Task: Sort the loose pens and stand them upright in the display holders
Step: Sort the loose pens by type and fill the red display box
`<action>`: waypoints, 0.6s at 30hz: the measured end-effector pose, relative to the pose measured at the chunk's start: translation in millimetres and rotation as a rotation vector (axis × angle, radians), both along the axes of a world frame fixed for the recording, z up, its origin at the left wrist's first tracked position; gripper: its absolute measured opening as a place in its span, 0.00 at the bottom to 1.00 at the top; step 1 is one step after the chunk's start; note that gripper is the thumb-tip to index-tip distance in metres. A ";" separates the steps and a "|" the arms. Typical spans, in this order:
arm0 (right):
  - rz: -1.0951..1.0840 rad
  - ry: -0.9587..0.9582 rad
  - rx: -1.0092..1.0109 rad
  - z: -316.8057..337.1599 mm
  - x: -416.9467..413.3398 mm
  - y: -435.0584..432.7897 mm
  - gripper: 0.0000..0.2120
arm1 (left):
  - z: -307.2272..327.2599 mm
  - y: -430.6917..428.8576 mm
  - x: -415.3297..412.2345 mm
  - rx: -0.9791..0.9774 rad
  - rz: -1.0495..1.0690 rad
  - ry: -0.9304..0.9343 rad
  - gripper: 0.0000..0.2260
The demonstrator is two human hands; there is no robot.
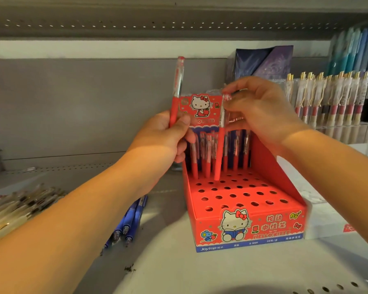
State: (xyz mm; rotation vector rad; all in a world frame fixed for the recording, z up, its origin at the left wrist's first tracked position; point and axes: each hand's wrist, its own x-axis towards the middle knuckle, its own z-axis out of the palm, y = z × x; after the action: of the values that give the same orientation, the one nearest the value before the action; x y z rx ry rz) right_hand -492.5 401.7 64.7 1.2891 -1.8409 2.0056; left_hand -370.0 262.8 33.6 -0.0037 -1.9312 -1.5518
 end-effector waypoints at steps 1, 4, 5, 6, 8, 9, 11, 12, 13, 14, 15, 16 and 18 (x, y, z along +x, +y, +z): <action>-0.065 0.059 0.035 -0.9 -2.6 0.4 0.11 | 0.9 -0.3 -0.3 0.037 -0.017 0.001 0.09; -0.232 0.218 0.140 -4.0 -11.1 1.2 0.12 | 3.6 -0.1 -0.2 0.198 -0.114 -0.030 0.15; -0.262 0.236 0.154 -4.9 -13.4 1.4 0.12 | 4.0 0.2 0.6 0.237 -0.150 -0.037 0.15; -0.285 0.247 0.164 -5.6 -14.8 1.1 0.13 | 3.8 0.7 1.6 0.251 -0.179 -0.035 0.15; -0.312 0.261 0.182 -7.0 -15.9 0.1 0.13 | 2.9 1.7 2.9 0.241 -0.205 -0.014 0.13; -0.310 0.263 0.188 -7.7 -16.5 -0.4 0.14 | 2.7 1.7 3.0 0.225 -0.203 -0.003 0.13; -0.295 0.258 0.201 -8.7 -17.7 -1.1 0.14 | 3.1 1.7 2.1 0.181 -0.173 0.001 0.13; -0.286 0.251 0.205 -8.9 -18.0 -1.1 0.14 | 3.3 1.7 1.6 0.155 -0.153 -0.008 0.13; -0.274 0.237 0.202 -8.9 -18.2 -0.9 0.14 | 3.3 1.5 1.2 0.126 -0.135 -0.020 0.12; -0.258 0.217 0.192 -8.7 -17.9 -0.9 0.14 | 2.9 1.3 1.0 0.099 -0.122 -0.031 0.11; -0.241 0.196 0.181 -8.5 -17.3 -0.8 0.14 | 2.3 0.8 0.5 0.081 -0.116 -0.037 0.10; -0.228 0.183 0.176 -8.2 -17.0 -0.9 0.14 | 1.6 0.3 0.0 0.076 -0.118 -0.036 0.10; -0.220 0.174 0.195 -8.2 -16.9 -1.5 0.13 | 0.0 -1.0 -1.5 0.103 -0.131 -0.028 0.08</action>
State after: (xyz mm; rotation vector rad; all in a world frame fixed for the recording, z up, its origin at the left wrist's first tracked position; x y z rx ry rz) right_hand -509.4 400.2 56.5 1.2023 -2.0322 1.5865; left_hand -371.5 261.9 33.6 -0.0664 -1.9034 -1.7445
